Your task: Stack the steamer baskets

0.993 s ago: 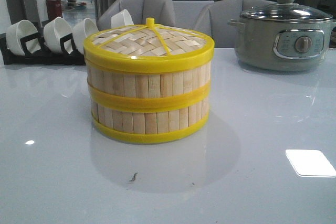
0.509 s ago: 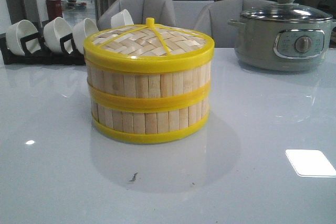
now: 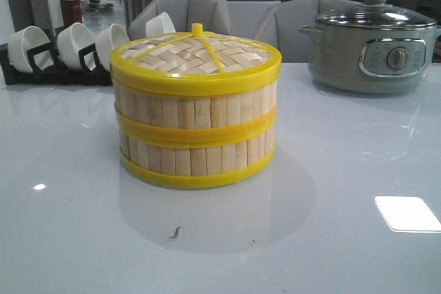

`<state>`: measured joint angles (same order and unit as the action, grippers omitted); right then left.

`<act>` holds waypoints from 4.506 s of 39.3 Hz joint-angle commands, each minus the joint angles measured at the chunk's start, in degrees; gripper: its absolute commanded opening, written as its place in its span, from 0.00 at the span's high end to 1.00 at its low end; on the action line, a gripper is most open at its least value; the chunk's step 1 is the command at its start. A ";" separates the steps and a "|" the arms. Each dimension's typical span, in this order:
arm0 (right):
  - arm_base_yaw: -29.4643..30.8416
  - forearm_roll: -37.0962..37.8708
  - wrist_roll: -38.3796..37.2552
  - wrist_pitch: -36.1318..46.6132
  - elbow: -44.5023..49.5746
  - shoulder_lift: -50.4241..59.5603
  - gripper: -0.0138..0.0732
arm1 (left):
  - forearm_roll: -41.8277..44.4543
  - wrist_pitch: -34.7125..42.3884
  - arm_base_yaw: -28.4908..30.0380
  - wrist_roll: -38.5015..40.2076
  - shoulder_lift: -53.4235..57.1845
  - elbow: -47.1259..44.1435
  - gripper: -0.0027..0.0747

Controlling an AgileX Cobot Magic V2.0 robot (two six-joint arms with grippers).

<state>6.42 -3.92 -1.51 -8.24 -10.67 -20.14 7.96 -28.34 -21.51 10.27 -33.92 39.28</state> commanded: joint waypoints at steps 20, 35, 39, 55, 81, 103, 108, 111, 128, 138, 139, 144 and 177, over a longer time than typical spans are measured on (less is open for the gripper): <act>0.37 0.08 -0.01 4.53 -1.39 -0.28 0.79 | -0.81 7.81 9.87 -0.30 4.28 0.47 0.85; 0.37 0.08 -0.01 4.53 -1.39 -0.28 0.79 | -1.56 27.42 16.51 -0.30 18.89 -19.03 0.85; 0.37 0.08 -0.01 4.53 -1.39 -0.28 0.79 | -1.95 29.06 17.50 -0.30 22.61 -23.90 0.85; 0.37 0.08 -0.01 4.53 -1.39 -0.28 0.79 | -2.66 30.12 18.08 -0.19 31.52 -35.69 0.85; 0.37 0.08 -0.01 4.53 -1.39 -0.28 0.79 | -3.50 32.03 18.08 -0.19 34.89 -39.69 0.85; 0.37 0.08 -0.01 4.53 -1.39 -0.28 0.79 | -4.13 31.01 20.16 -3.84 34.89 -39.69 0.85; 0.37 0.08 -0.01 4.53 -1.39 -0.28 0.79 | -3.14 31.01 20.16 -4.31 34.89 -39.69 0.85; 0.37 0.08 -0.01 4.53 -1.39 -0.28 0.79 | -3.14 31.01 20.16 -4.31 34.89 -39.69 0.85; 0.37 0.08 -0.01 4.53 -1.39 -0.28 0.79 | -3.14 31.01 20.16 -4.31 34.89 -39.69 0.86; 0.37 0.08 -0.01 4.53 -1.39 -0.28 0.79 | -3.14 31.01 20.16 -4.31 34.89 -39.69 0.86; 0.37 0.08 -0.01 4.53 -1.39 -0.28 0.79 | -3.14 31.01 20.16 -4.31 34.89 -39.69 0.86; 0.37 0.08 -0.01 4.53 -1.39 -0.28 0.79 | -3.14 31.01 20.16 -4.31 34.89 -39.69 0.86; -2.88 -1.05 0.00 4.99 11.55 21.14 0.79 | -3.14 31.01 20.16 -4.31 34.89 -39.69 0.86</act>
<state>4.70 -4.93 -1.51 -8.87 1.54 0.44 4.90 -2.15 -1.39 6.00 0.23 -0.37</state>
